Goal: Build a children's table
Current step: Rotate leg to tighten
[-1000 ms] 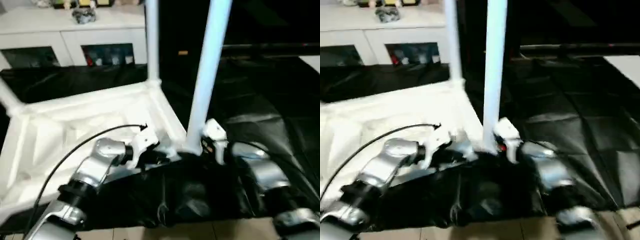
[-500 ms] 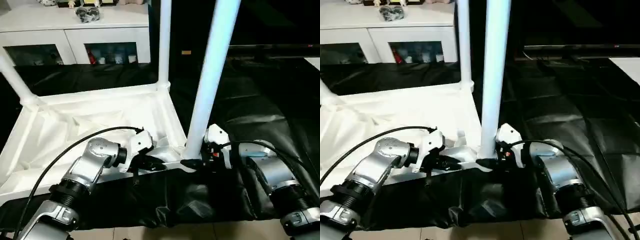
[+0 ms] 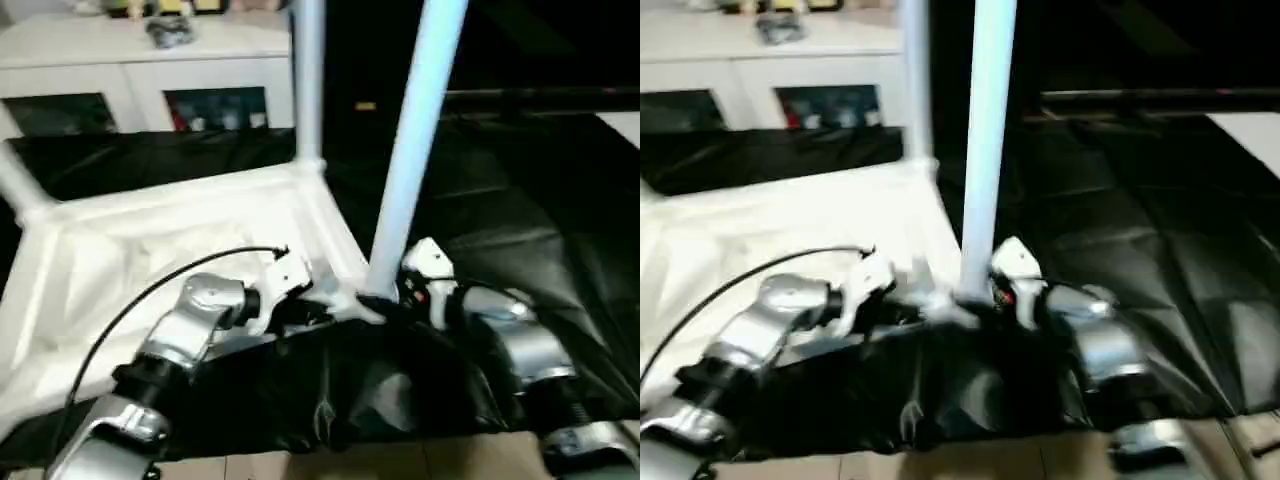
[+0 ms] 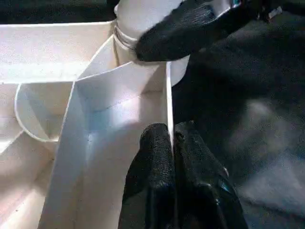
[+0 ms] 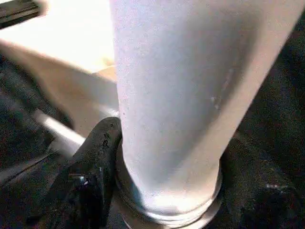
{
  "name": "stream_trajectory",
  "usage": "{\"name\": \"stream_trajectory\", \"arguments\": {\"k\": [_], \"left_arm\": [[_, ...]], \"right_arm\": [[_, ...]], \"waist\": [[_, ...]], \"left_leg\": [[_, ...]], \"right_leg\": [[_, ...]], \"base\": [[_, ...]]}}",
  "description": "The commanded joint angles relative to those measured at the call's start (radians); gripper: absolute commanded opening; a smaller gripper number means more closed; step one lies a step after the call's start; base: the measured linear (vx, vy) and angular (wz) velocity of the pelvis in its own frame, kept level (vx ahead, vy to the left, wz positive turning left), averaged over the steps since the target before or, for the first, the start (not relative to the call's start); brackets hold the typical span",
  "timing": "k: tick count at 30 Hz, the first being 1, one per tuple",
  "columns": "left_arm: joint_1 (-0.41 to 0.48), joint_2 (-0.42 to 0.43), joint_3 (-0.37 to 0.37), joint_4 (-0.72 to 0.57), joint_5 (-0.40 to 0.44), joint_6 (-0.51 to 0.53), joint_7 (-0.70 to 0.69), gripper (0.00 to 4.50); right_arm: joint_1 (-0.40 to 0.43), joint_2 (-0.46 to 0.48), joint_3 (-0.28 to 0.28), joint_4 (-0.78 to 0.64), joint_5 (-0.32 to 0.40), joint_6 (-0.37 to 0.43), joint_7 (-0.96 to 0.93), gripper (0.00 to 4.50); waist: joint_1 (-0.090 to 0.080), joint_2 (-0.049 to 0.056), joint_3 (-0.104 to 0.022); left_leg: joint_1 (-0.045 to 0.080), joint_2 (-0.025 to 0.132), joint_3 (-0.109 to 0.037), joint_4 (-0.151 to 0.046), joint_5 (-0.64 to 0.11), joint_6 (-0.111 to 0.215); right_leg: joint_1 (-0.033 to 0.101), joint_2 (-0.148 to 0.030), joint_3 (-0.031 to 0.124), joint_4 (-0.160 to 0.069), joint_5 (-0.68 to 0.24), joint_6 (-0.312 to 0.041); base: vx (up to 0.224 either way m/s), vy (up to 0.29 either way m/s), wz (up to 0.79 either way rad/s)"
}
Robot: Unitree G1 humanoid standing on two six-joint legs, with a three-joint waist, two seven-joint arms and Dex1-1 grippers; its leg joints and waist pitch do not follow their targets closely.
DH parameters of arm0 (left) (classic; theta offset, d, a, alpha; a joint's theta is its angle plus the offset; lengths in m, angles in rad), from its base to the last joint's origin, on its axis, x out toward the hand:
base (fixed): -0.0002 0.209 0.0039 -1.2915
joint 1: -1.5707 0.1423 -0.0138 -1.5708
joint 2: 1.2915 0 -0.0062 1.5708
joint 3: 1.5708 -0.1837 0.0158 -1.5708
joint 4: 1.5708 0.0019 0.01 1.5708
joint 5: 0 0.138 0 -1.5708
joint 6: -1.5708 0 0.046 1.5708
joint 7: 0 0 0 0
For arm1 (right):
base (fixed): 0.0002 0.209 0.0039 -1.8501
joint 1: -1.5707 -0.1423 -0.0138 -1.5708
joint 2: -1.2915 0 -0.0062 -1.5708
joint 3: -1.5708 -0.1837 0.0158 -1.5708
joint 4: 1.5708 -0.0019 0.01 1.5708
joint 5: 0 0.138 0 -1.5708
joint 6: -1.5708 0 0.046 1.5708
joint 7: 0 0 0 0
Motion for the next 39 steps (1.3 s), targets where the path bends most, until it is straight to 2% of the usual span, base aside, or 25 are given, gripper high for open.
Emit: {"name": "stream_trajectory", "arguments": {"k": [1, 2, 3, 4, 5, 6, 8, 9, 10, 13, 14, 16, 17, 18, 19, 21, 23, 25, 28, 29, 30, 32, 33, 35, 39], "left_arm": [[-0.054, -0.102, -0.001, -0.013, -0.028, -0.012, 0.078, 0.0], [-0.064, -0.124, -0.001, -0.004, -0.022, -0.011, 0.112, 0.0], [-0.067, -0.134, -0.001, 0.0, -0.019, -0.015, 0.131, 0.0], [-0.07, -0.14, 0.001, 0.005, -0.016, -0.02, 0.143, 0.0], [-0.077, -0.157, 0.007, 0.018, -0.01, -0.042, 0.174, 0.0], [-0.079, -0.164, 0.011, 0.023, -0.008, -0.053, 0.187, 0.0], [-0.076, -0.162, 0.011, 0.02, -0.01, -0.068, 0.172, 0.0], [-0.068, -0.152, 0.011, 0.01, -0.017, -0.067, 0.149, 0.0], [-0.067, -0.152, 0.011, 0.01, -0.017, -0.066, 0.148, 0.0], [-0.036, -0.119, 0.006, -0.026, -0.032, -0.057, 0.082, 0.0], [-0.024, -0.107, 0.004, -0.041, -0.042, -0.051, 0.056, 0.0], [-0.015, -0.096, 0.003, -0.054, -0.049, -0.047, 0.036, 0.0], [0.002, -0.07, 0.001, -0.073, -0.062, -0.045, -0.013, 0.0], [0.004, -0.068, 0.001, -0.075, -0.062, -0.044, -0.018, 0.0], [0.008, -0.062, 0.001, -0.079, -0.064, -0.043, -0.028, 0.0], [0.023, -0.032, -0.002, -0.095, -0.071, -0.042, -0.081, 0.0], [0.031, -0.008, -0.005, -0.103, -0.078, -0.043, -0.129, 0.0], [0.037, 0.009, -0.009, -0.114, -0.085, -0.04, -0.161, 0.0], [0.044, 0.038, -0.011, -0.122, -0.092, -0.038, -0.206, 0.0], [0.047, 0.046, -0.012, -0.126, -0.094, -0.037, -0.218, 0.0], [0.05, 0.06, -0.014, -0.133, -0.098, -0.036, -0.237, 0.0], [0.052, 0.07, -0.015, -0.136, -0.101, -0.034, -0.251, 0.0], [0.053, 0.073, -0.016, -0.137, -0.101, -0.033, -0.256, 0.0], [0.057, 0.09, -0.021, -0.145, -0.106, -0.031, -0.285, 0.0], [0.06, 0.103, -0.024, -0.153, -0.111, -0.024, -0.307, 0.0]], "right_arm": [[-0.018, 0.094, 0.036, 0.086, -0.027, 0.031, -0.132, 2.65], [-0.04, 0.127, 0.031, 0.116, -0.04, 0.027, -0.202, 2.65], [-0.05, 0.142, 0.031, 0.127, -0.046, 0.023, -0.229, 2.65], [-0.054, 0.15, 0.032, 0.131, -0.049, 0.016, -0.233, 2.65], [-0.066, 0.17, 0.04, 0.138, -0.059, -0.004, -0.242, 2.65], [-0.073, 0.181, 0.042, 0.141, -0.06, -0.01, -0.245, 2.65], [-0.08, 0.188, 0.029, 0.137, -0.034, -0.009, -0.216, 2.65], [-0.082, 0.184, 0.016, 0.129, -0.01, -0.006, -0.182, 3.21], [-0.082, 0.184, 0.015, 0.129, -0.01, -0.006, -0.181, 3.35], [-0.083, 0.142, 0.011, 0.127, -0.005, -0.009, -0.127, 3.54], [-0.077, 0.12, 0.018, 0.113, -0.004, -0.004, -0.094, 3.7], [-0.07, 0.101, 0.025, 0.099, -0.004, 0.001, -0.062, 3.81], [-0.047, 0.049, 0.048, 0.054, 0.0, 0.002, 0.034, 3.81], [-0.044, 0.044, 0.05, 0.049, 0.001, 0.003, 0.044, 3.81], [-0.038, 0.032, 0.054, 0.039, 0.002, 0.004, 0.065, 3.81], [-0.008, -0.037, 0.081, -0.011, 0.006, -0.004, 0.183, 3.81], [0.012, -0.089, 0.101, -0.045, 0.014, -0.014, 0.275, 3.81], [0.024, -0.12, 0.113, -0.065, 0.02, -0.019, 0.337, 3.81], [0.034, -0.161, 0.131, -0.085, 0.022, -0.025, 0.414, 3.81], [0.036, -0.168, 0.135, -0.091, 0.024, -0.023, 0.427, 3.53], [0.038, -0.18, 0.141, -0.102, 0.028, -0.007, 0.451, 3.53], [0.04, -0.186, 0.146, -0.107, 0.029, -0.005, 0.462, 3.41], [0.04, -0.187, 0.147, -0.108, 0.029, -0.004, 0.465, 3.16], [0.042, -0.194, 0.153, -0.115, 0.034, 0.001, 0.482, 3.07], [0.046, -0.2, 0.16, -0.124, 0.035, 0.001, 0.503, 2.76]], "waist": [[-0.008, 0.0, -0.051], [-0.018, -0.001, -0.05], [-0.02, 0.003, -0.052], [-0.02, -0.001, -0.052], [-0.021, -0.001, -0.053], [-0.021, -0.001, -0.053], [-0.015, -0.003, -0.054], [-0.012, -0.009, -0.056], [-0.01, -0.006, -0.056], [-0.007, -0.01, -0.057], [-0.006, -0.009, -0.057], [-0.004, -0.01, -0.059], [-0.003, -0.012, -0.059], [0.002, -0.013, -0.06], [0.003, -0.015, -0.059], [0.014, -0.014, -0.06], [0.024, -0.013, -0.06], [0.029, -0.013, -0.059], [0.032, -0.012, -0.056], [0.034, -0.012, -0.056], [0.033, -0.012, -0.056], [0.034, -0.012, -0.056], [0.034, -0.012, -0.056], [0.034, -0.016, -0.056], [0.037, -0.016, -0.056]], "left_leg": [[0.027, 0.084, -0.063, -0.081, -0.368, -0.02], [0.028, 0.084, -0.064, -0.082, -0.384, -0.026], [0.028, 0.082, -0.066, -0.08, -0.39, -0.028], [0.021, 0.083, -0.065, -0.082, -0.376, -0.018], [0.023, 0.082, -0.061, -0.079, -0.369, -0.01], [0.023, 0.082, -0.061, -0.079, -0.369, -0.01], [0.019, 0.08, -0.058, -0.076, -0.332, 0.016], [0.017, 0.082, -0.057, -0.076, -0.309, 0.028], [0.018, 0.083, -0.057, -0.076, -0.303, 0.031], [0.015, 0.084, -0.054, -0.076, -0.277, 0.046], [0.013, 0.086, -0.056, -0.076, -0.27, 0.049], [0.011, 0.085, -0.054, -0.074, -0.251, 0.058], [0.012, 0.086, -0.051, -0.073, -0.237, 0.066], [0.011, 0.086, -0.05, -0.071, -0.218, 0.077], [0.011, 0.086, -0.049, -0.07, -0.213, 0.083], [0.016, 0.087, -0.045, -0.068, -0.194, 0.09], [0.012, 0.089, -0.045, -0.068, -0.179, 0.095], [0.013, 0.092, -0.044, -0.069, -0.179, 0.098], [0.015, 0.09, -0.046, -0.072, -0.208, 0.085], [0.016, 0.09, -0.047, -0.072, -0.216, 0.078], [0.017, 0.092, -0.048, -0.074, -0.222, 0.073], [0.018, 0.092, -0.048, -0.075, -0.227, 0.066], [0.019, 0.092, -0.048, -0.075, -0.23, 0.062], [0.018, 0.092, -0.048, -0.075, -0.232, 0.056], [0.018, 0.092, -0.047, -0.075, -0.221, 0.057]], "right_leg": [[0.015, -0.101, 0.056, -0.089, -0.432, -0.187], [0.01, -0.1, 0.055, -0.09, -0.434, -0.19], [0.016, -0.102, 0.053, -0.089, -0.44, -0.185], [0.021, -0.104, 0.054, -0.09, -0.419, -0.183], [0.015, -0.102, 0.056, -0.09, -0.406, -0.187], [0.015, -0.102, 0.056, -0.09, -0.406, -0.187], [0.022, -0.105, 0.058, -0.09, -0.388, -0.192], [0.024, -0.104, 0.059, -0.086, -0.37, -0.194], [0.023, -0.105, 0.059, -0.085, -0.363, -0.197], [0.025, -0.105, 0.059, -0.082, -0.339, -0.206], [0.03, -0.106, 0.058, -0.078, -0.328, -0.209], [0.031, -0.105, 0.058, -0.075, -0.305, -0.215], [0.029, -0.105, 0.059, -0.075, -0.287, -0.219], [0.033, -0.105, 0.058, -0.072, -0.266, -0.222], [0.031, -0.104, 0.059, -0.072, -0.262, -0.224], [0.028, -0.102, 0.059, -0.071, -0.257, -0.226], [0.034, -0.101, 0.056, -0.067, -0.25, -0.221], [0.032, -0.1, 0.056, -0.066, -0.244, -0.221], [0.029, -0.099, 0.054, -0.071, -0.296, -0.215], [0.029, -0.099, 0.055, -0.072, -0.312, -0.21], [0.028, -0.099, 0.055, -0.072, -0.318, -0.209], [0.027, -0.099, 0.056, -0.072, -0.318, -0.211], [0.027, -0.1, 0.056, -0.073, -0.319, -0.212], [0.027, -0.101, 0.057, -0.073, -0.319, -0.212], [0.028, -0.1, 0.057, -0.069, -0.296, -0.218]], "base": [[0.0, 0.0, 0.0], [0.0, 0.0, 0.0], [0.0, 0.0, 0.0], [0.0, 0.0, 0.0], [0.0, 0.0, 0.0], [0.0, 0.0, 0.0], [0.0, 0.0, 0.0], [0.0, 0.0, 0.0], [0.0, 0.0, 0.0], [0.0, 0.0, 0.0], [0.0, 0.0, 0.0], [0.0, 0.0, 0.0], [0.0, 0.0, 0.0], [0.0, 0.0, 0.0], [0.0, 0.0, 0.0], [0.0, 0.0, 0.0], [0.0, 0.0, 0.0], [0.0, 0.0, 0.0], [0.0, 0.0, 0.0], [0.0, 0.0, 0.0], [0.0, 0.0, 0.0], [0.0, 0.0, 0.0], [0.0, 0.0, 0.0], [0.0, 0.0, 0.0], [0.0, 0.0, 0.0]]}}
